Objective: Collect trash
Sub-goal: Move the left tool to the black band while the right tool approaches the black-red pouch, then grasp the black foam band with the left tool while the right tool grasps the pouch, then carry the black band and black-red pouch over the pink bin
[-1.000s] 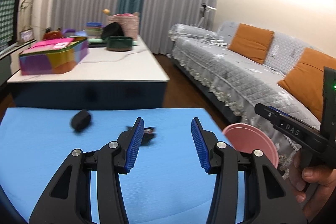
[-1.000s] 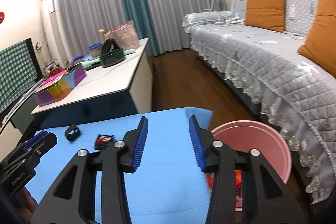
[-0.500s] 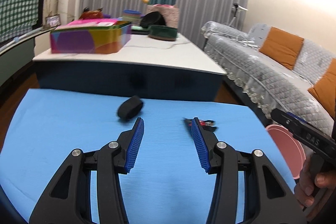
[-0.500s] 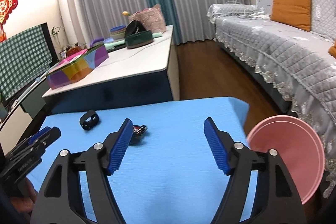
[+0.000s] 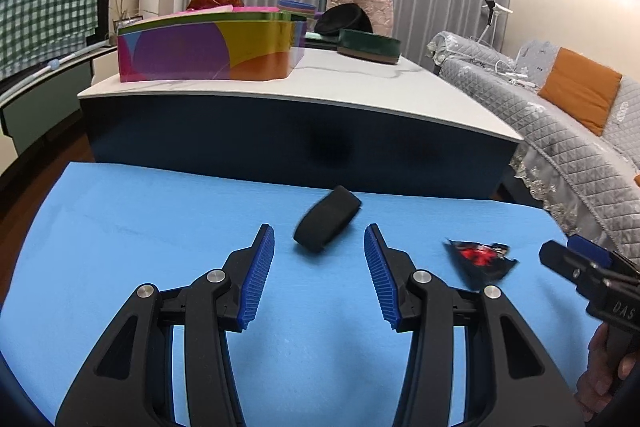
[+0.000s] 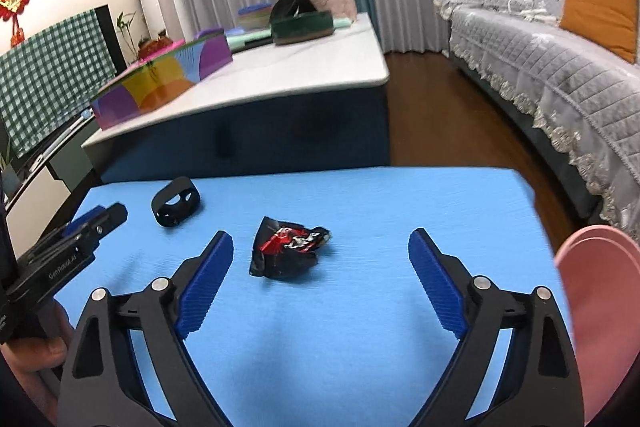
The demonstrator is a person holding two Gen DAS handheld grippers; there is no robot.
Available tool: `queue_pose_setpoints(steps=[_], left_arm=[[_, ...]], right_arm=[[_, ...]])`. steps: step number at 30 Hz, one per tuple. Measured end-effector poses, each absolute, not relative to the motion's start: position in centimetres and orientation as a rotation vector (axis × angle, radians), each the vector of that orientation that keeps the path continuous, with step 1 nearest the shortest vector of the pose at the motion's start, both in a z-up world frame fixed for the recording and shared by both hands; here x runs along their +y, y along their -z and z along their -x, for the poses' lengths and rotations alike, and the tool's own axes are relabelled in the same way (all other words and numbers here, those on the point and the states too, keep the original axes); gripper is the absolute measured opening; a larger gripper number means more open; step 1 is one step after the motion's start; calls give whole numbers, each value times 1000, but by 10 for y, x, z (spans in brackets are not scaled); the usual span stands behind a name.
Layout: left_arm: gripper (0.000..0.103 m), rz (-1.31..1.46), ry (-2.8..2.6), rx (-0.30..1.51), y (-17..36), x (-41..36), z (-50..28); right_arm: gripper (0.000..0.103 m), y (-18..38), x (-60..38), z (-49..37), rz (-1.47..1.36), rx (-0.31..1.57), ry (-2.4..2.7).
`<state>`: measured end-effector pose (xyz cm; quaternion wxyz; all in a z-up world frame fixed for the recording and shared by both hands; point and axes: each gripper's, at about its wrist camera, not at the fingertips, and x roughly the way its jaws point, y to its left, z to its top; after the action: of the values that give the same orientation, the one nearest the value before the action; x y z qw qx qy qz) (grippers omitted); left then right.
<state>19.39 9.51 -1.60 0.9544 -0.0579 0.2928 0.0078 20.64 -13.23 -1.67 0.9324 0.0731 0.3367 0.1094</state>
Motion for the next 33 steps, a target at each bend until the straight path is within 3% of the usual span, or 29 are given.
queue_pose_setpoints(steps=[13, 16, 19, 21, 23, 33], left_arm=[[47, 79, 24, 707, 37, 93, -241], [47, 76, -4, 729, 39, 92, -247], [46, 78, -6, 758, 42, 93, -251], [32, 81, 2, 766, 43, 93, -252], [25, 90, 10, 775, 44, 93, -250], [22, 95, 32, 732, 23, 81, -230]], right_arm=[[91, 42, -106, -247, -91, 813, -220], [85, 48, -107, -254, -98, 866, -210], [63, 52, -108, -258, -112, 896, -215], [59, 52, -109, -256, -122, 890, -222], [54, 49, -108, -253, -112, 873, -232], [53, 31, -120, -225, -105, 812, -220]])
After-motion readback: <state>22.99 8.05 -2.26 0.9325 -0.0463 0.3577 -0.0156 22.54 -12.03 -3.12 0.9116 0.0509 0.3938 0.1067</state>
